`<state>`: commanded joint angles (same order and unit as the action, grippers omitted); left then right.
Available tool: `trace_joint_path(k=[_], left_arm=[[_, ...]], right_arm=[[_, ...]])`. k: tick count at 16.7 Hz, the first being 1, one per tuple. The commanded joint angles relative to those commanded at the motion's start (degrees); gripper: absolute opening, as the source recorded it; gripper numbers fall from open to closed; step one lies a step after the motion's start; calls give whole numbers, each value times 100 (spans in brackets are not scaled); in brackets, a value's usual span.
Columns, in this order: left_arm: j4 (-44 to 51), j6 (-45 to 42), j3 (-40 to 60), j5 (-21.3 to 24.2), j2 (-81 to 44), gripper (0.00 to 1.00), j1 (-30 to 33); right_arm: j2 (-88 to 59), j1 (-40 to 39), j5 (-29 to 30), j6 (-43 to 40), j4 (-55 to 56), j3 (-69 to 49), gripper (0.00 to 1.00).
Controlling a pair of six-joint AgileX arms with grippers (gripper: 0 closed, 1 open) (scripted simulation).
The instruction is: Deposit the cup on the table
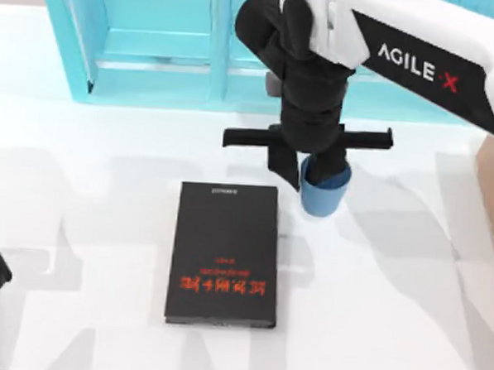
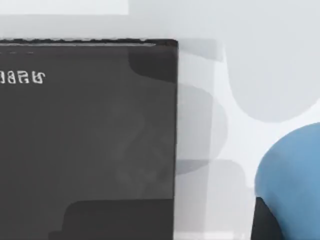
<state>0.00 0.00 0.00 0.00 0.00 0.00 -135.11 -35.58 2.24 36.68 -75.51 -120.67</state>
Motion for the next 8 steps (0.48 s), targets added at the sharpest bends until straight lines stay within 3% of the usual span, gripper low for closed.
trace_joint_path(k=[5,8], left_arm=[[0,0,0,0,0,100,0],[0,0,0,0,0,100,0]], right_arm=[[29,4,-3,-7,131,135,0],[29,4,-3,-7,131,135,23]])
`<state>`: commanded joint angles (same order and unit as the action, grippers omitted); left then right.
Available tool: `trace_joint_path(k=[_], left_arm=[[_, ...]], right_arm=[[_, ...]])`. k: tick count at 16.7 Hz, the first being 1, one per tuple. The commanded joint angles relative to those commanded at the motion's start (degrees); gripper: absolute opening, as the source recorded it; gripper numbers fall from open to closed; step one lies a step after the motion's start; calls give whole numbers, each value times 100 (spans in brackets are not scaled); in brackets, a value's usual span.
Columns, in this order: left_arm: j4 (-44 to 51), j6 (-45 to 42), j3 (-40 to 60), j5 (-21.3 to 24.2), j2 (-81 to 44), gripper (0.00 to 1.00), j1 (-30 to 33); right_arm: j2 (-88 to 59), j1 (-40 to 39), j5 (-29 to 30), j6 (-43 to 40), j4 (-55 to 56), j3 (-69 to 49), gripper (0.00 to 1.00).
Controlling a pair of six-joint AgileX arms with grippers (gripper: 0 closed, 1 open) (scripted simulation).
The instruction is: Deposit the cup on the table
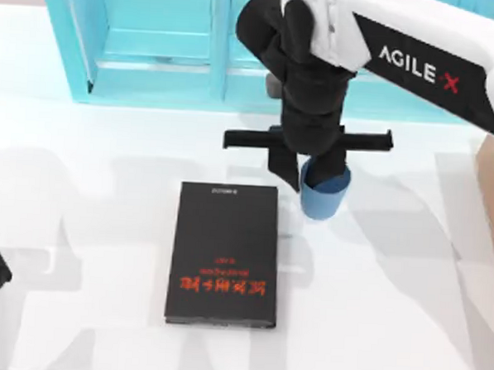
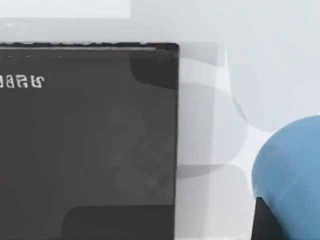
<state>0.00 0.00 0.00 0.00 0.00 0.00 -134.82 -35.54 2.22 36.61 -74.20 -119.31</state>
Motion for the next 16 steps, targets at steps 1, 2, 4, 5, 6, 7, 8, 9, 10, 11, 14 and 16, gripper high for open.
trace_joint_path(k=[1,2,4,5,6,7,8,9,10,11,14,16], left_arm=[[0,0,0,0,0,100,0],[0,0,0,0,0,100,0],[0,0,0,0,0,100,0],[0,0,0,0,0,100,0],[0,0,0,0,0,100,0],[0,0,0,0,0,100,0],[0,0,0,0,0,100,0],[0,0,0,0,0,100,0],[0,0,0,0,0,100,0],[0,0,0,0,0,100,0],[0,0,0,0,0,100,0],[0,0,0,0,0,100,0]], right_arm=[[0,0,0,0,0,0,30],[0,0,0,0,0,0,38],[0,0,0,0,0,0,53],[0,0,0,0,0,0,60],[0,0,0,0,0,0,68],[0,0,0,0,0,0,75],[0,0,0,0,0,0,83],[0,0,0,0,0,0,90],[0,0,0,0,0,0,98],[0,0,0,0,0,0,100],[0,0,0,0,0,0,100],[0,0,0,0,0,0,100]])
